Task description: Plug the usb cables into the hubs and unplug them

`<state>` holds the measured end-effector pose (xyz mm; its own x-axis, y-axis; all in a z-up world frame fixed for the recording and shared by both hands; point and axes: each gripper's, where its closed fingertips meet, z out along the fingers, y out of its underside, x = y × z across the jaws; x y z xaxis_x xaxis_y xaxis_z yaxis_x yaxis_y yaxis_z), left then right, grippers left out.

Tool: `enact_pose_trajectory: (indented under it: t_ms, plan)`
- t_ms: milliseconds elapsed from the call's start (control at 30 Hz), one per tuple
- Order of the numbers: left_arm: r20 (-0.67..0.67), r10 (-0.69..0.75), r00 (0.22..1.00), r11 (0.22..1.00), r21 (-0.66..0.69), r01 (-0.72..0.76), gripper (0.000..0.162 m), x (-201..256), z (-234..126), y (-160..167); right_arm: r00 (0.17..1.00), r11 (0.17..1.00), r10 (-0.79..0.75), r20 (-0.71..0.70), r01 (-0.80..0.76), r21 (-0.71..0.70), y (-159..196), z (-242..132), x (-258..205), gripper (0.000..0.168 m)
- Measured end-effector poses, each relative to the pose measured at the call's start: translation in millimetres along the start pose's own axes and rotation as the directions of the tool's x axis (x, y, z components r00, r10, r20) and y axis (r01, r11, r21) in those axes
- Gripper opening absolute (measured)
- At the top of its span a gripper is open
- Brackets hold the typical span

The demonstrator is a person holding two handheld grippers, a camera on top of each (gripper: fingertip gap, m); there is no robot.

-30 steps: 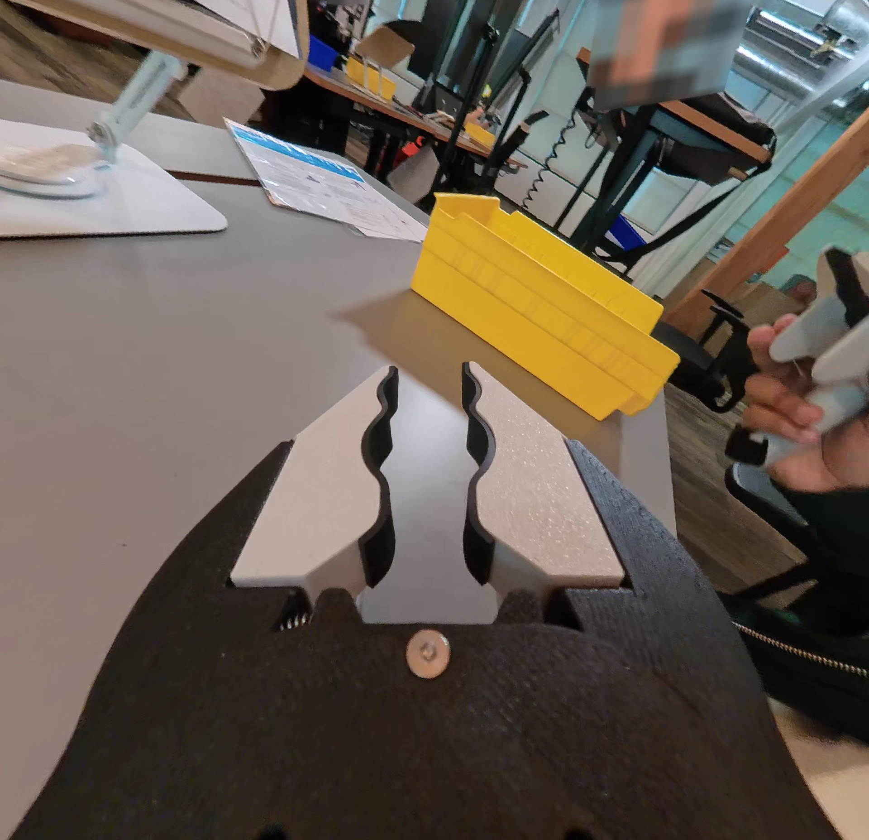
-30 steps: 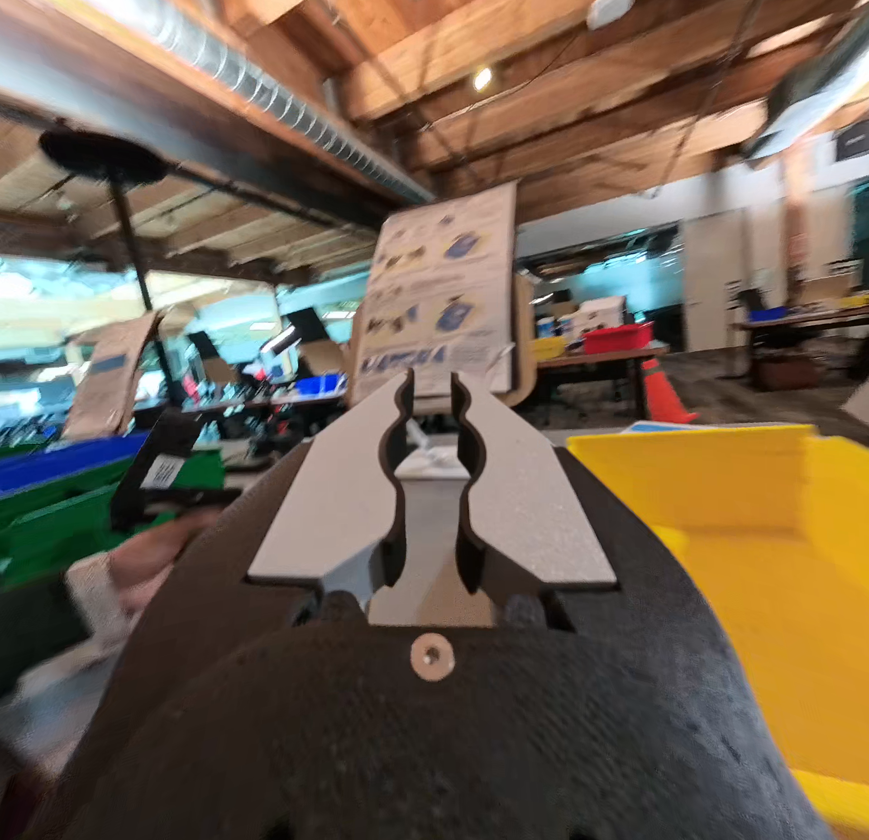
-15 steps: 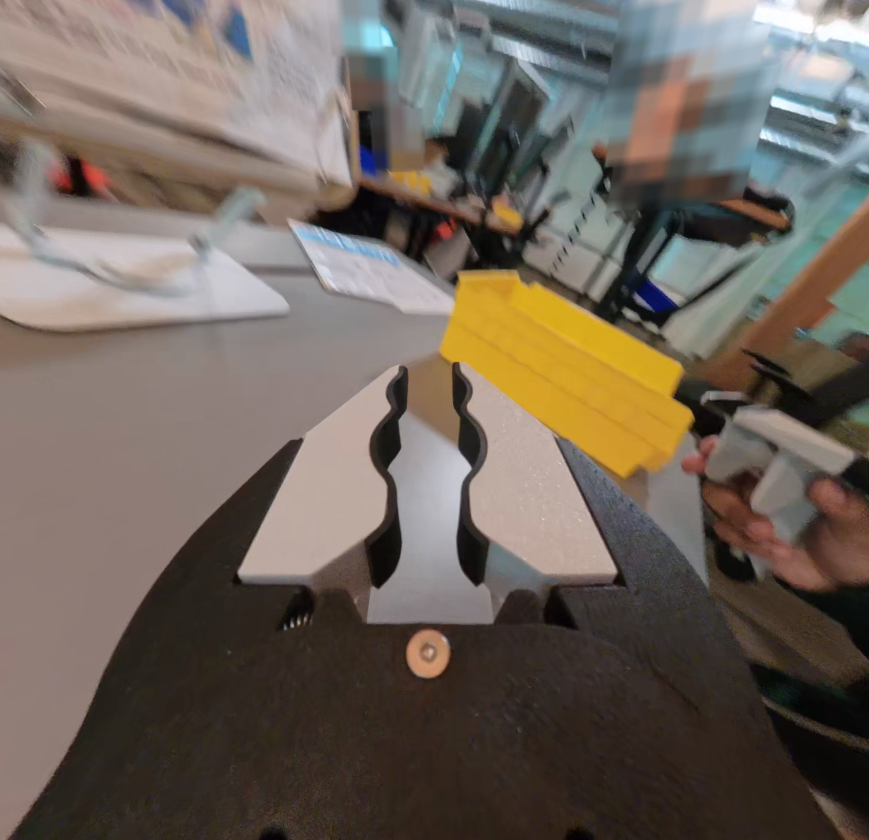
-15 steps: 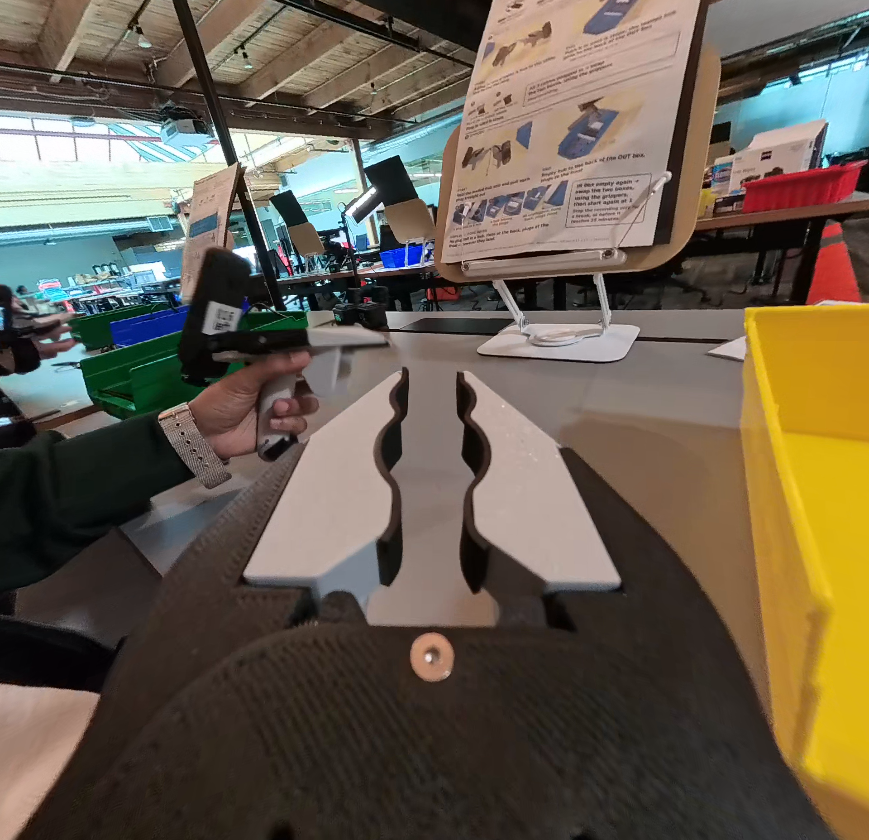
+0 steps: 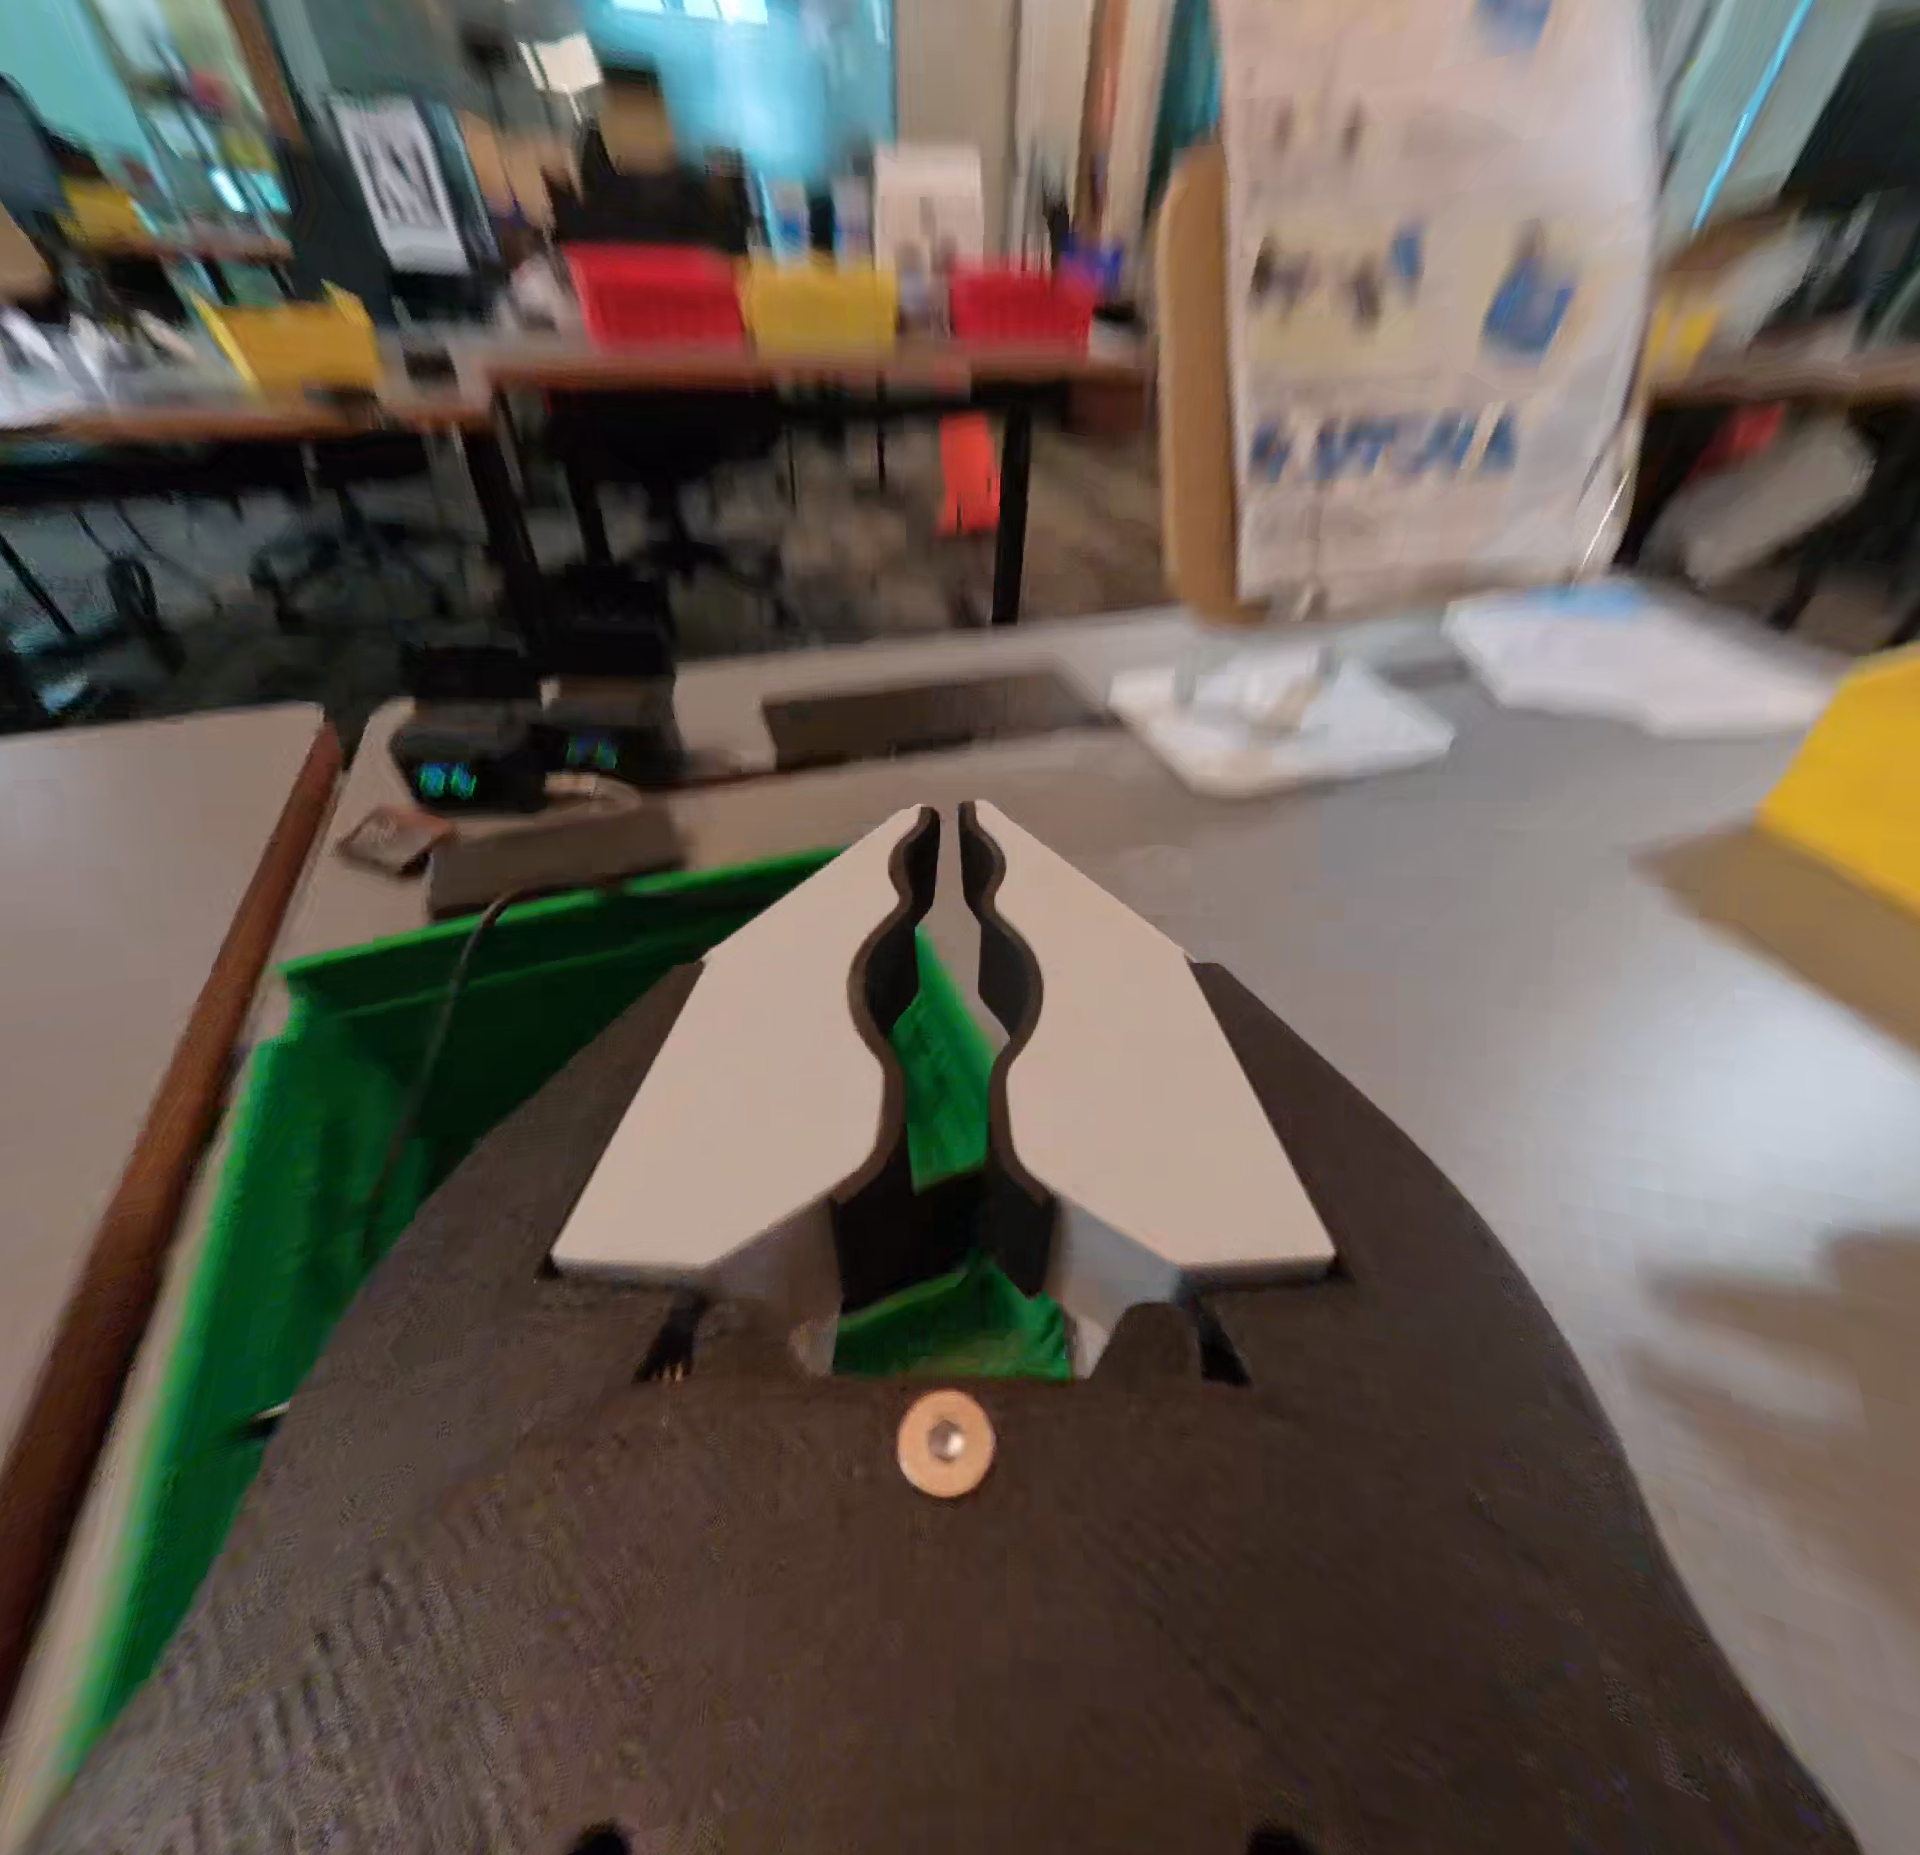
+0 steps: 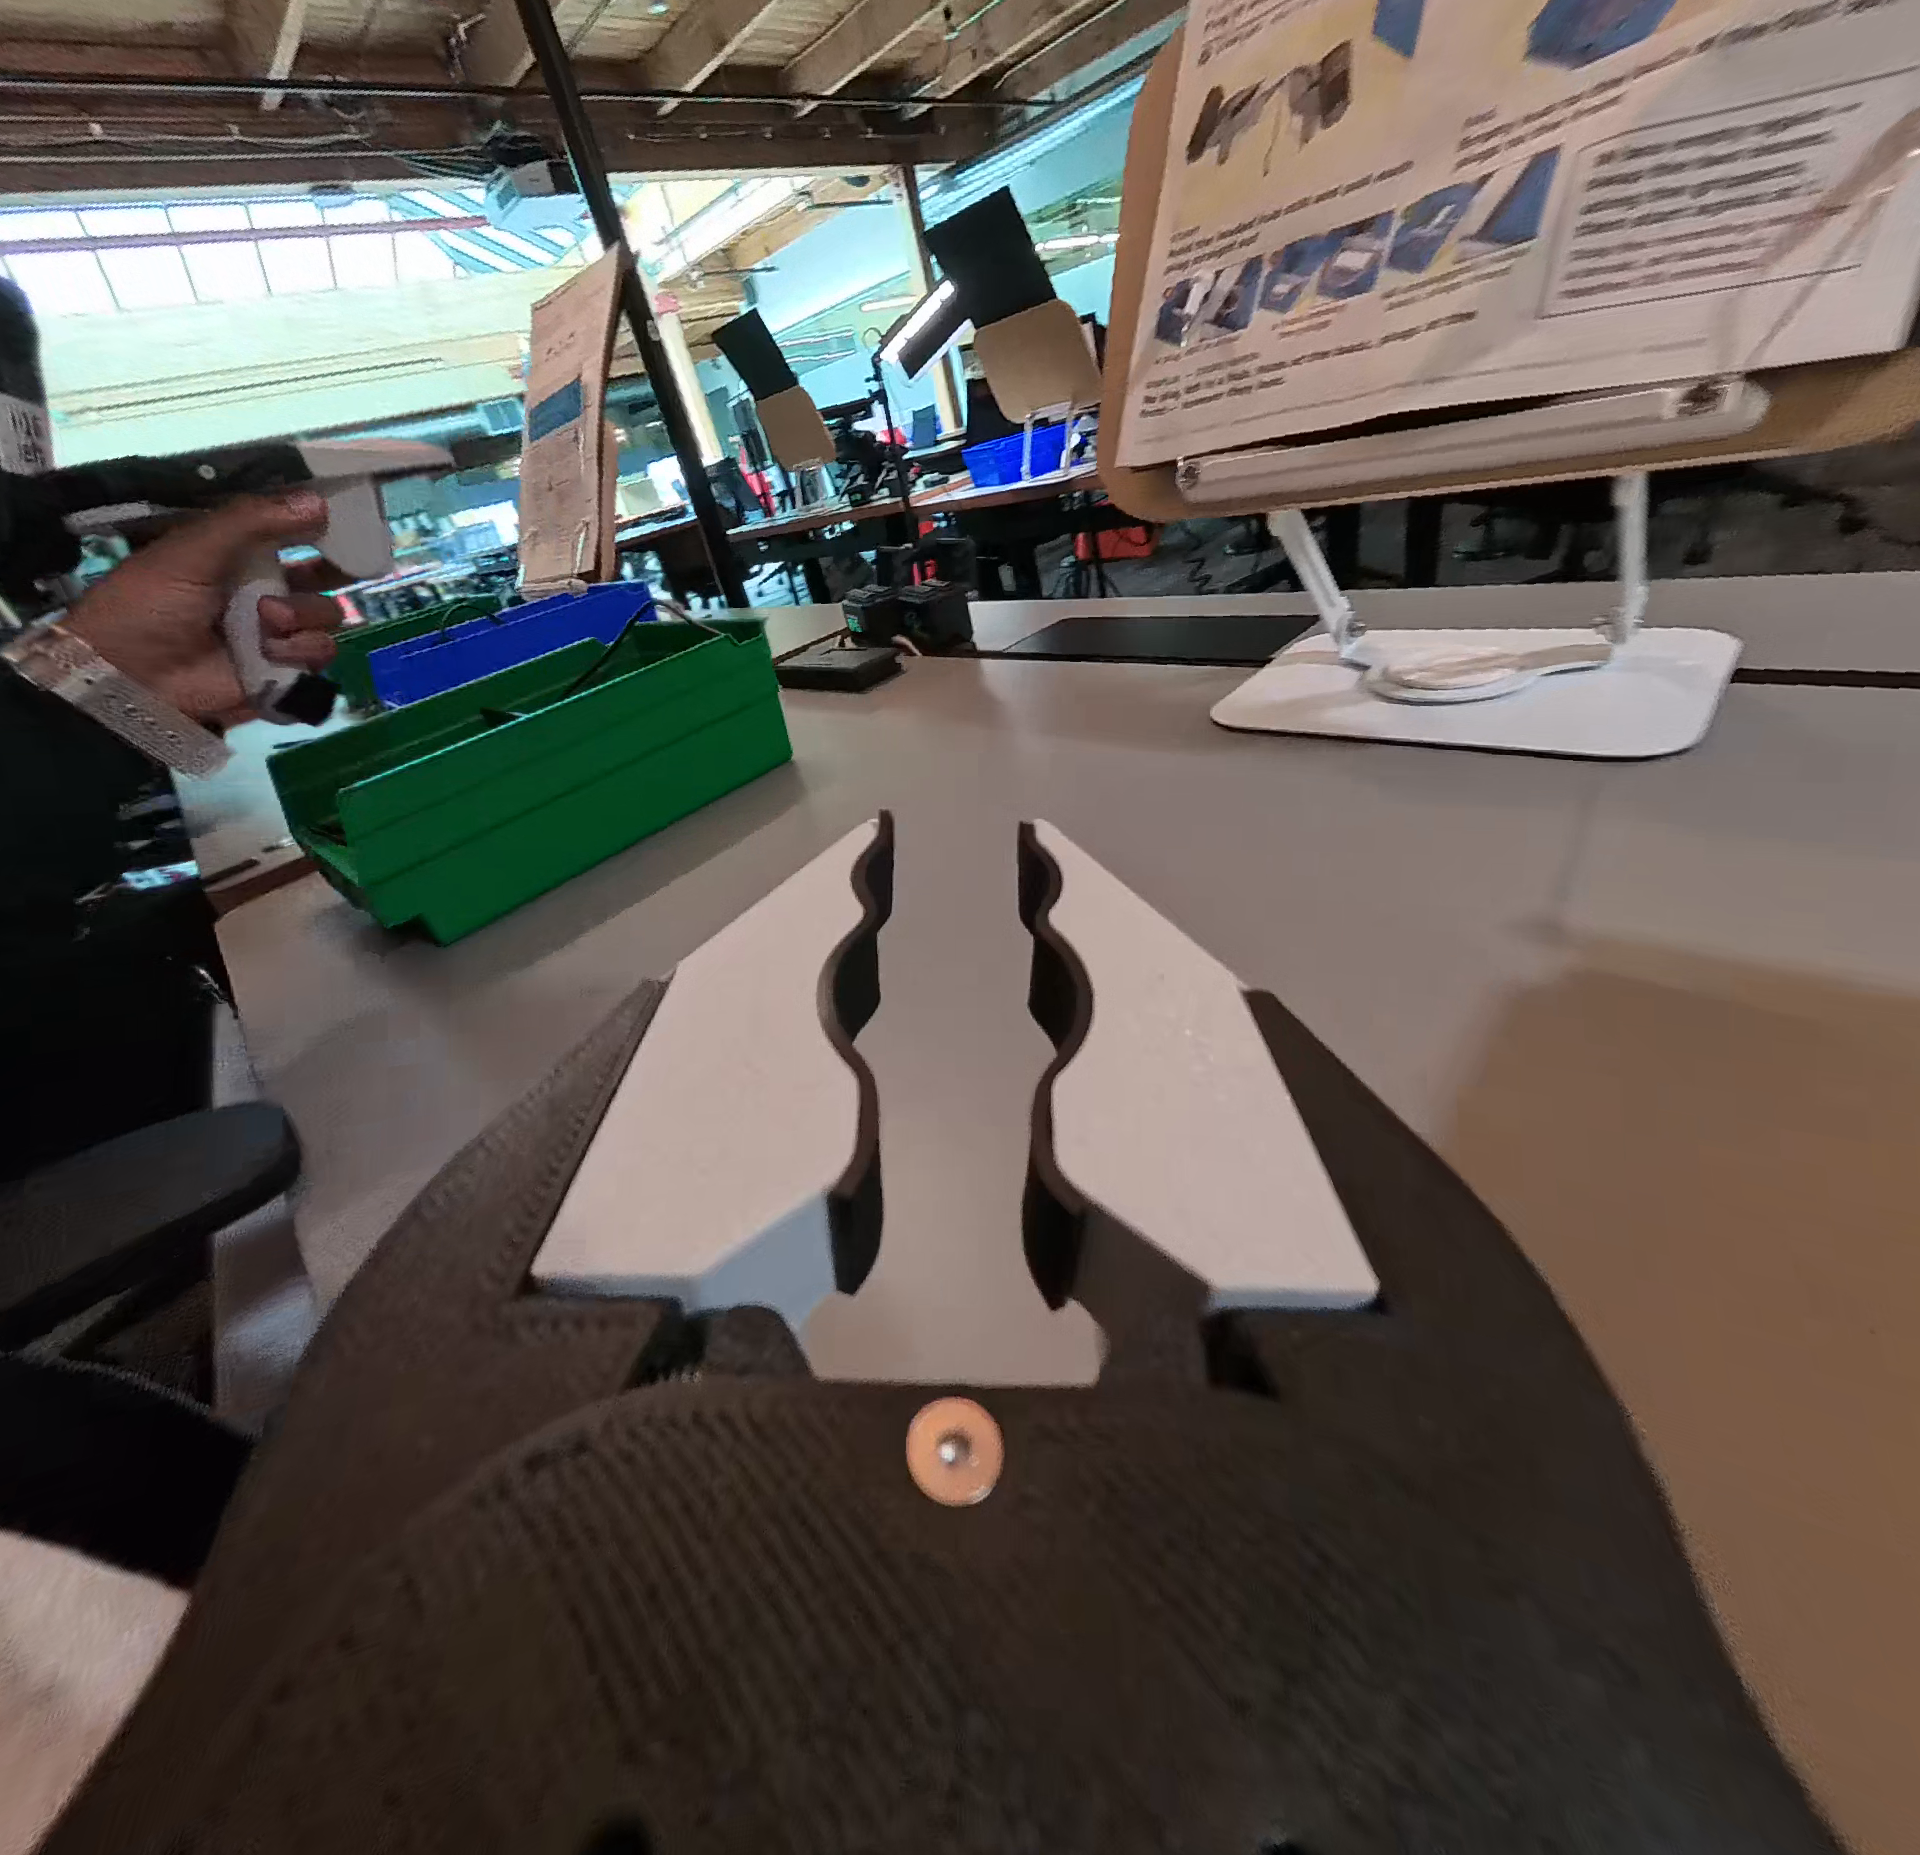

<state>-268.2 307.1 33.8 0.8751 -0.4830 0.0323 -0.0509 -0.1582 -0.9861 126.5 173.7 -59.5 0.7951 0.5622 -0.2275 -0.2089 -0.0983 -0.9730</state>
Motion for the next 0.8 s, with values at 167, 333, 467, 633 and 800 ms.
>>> enact_pose_trajectory:
  t_ms: [167, 333, 467, 633, 800]
  plan:
    - [-0.189, 0.289, 0.938, 0.803, -0.486, -0.345, 0.005, -44.8, 9.1, 78.5, 0.993, 0.997, 0.045, 0.109, -0.037, -0.074, 7.7, 71.8, -5.4, 0.025]
    - [-0.336, 0.25, 0.908, 0.685, -0.601, -0.411, 0.008, -56.9, 47.5, 110.5, 0.971, 0.983, 0.123, 0.205, -0.091, -0.157, 17.4, 128.0, -15.1, 0.029]
    - [-0.494, 0.122, 0.861, 0.464, -0.738, -0.489, 0.014, -50.6, 53.2, 157.8, 0.967, 0.982, 0.111, 0.228, -0.072, -0.173, 18.9, 152.8, -18.0, 0.03]
    - [-0.602, 0.128, 0.788, 0.287, -0.738, -0.611, 0.005, -57.6, 55.5, 195.4, 0.97, 0.979, 0.087, 0.229, -0.041, -0.2, 29.4, 163.4, -14.1, 0.03]
    - [-0.565, 0.057, 0.823, 0.279, -0.783, -0.556, 0.004, -47.3, 57.0, 207.1, 0.969, 0.977, 0.098, 0.225, -0.051, -0.206, 32.1, 160.2, -10.2, 0.029]
